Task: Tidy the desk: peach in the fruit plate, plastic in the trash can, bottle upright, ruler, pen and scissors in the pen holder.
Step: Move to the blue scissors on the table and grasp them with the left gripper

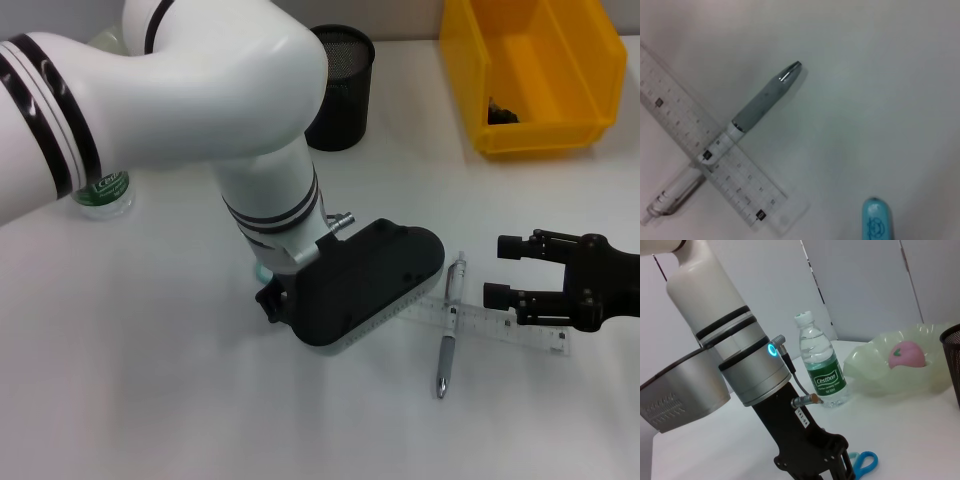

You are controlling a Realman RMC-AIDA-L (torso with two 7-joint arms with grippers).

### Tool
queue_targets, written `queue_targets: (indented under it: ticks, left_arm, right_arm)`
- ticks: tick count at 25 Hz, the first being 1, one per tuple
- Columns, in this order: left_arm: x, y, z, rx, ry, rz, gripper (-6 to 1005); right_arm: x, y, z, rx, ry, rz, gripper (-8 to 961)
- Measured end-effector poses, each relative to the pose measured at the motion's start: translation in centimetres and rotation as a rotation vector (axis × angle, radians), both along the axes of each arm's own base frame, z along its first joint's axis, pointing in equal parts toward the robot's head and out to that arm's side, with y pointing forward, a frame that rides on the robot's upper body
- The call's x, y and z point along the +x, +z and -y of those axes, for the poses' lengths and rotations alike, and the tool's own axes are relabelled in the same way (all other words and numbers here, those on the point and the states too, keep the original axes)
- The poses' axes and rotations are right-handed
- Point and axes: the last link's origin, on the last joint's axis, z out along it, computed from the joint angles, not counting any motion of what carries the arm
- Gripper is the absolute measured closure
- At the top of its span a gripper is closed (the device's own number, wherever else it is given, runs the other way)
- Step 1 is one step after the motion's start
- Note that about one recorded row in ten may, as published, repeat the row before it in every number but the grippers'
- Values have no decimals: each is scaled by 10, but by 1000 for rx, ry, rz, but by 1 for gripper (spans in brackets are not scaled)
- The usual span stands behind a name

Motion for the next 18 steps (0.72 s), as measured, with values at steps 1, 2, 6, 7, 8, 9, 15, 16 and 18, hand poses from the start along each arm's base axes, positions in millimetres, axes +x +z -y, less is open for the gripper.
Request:
queue_targets:
  ticks: [1, 2, 6, 7, 8, 9, 15, 16, 18]
  left_arm:
    - [0, 0, 0, 1, 0, 0, 721]
    - [1, 0, 0, 1, 0, -1, 724]
    - [1, 0, 0, 2, -2, -4, 733]
    - [1, 1, 0, 2, -2, -4, 735]
    - [1, 1, -1, 3, -2, -4, 738]
    - [1, 1, -1, 5, -1, -5, 740]
    - [1, 1, -1, 11, 6, -11, 754]
    - [1, 2, -1, 11, 8, -13, 757]
    - [1, 2, 0, 10, 8, -15, 762]
  right_arm:
    - [0, 0, 0, 0, 0, 0, 164]
    - [0, 0, 0, 0, 0, 0, 164]
    - [0, 0, 0, 1, -1, -1, 164]
    - [0, 0, 0, 1, -1, -1, 164]
    - [0, 0, 0, 1, -1, -1, 164]
    - [0, 0, 0, 1, -1, -1, 164]
    - [0, 0, 0, 1, -1, -1, 165]
    - [0, 0, 0, 1, -1, 0, 165]
    - [0, 0, 0, 1, -1, 0, 165]
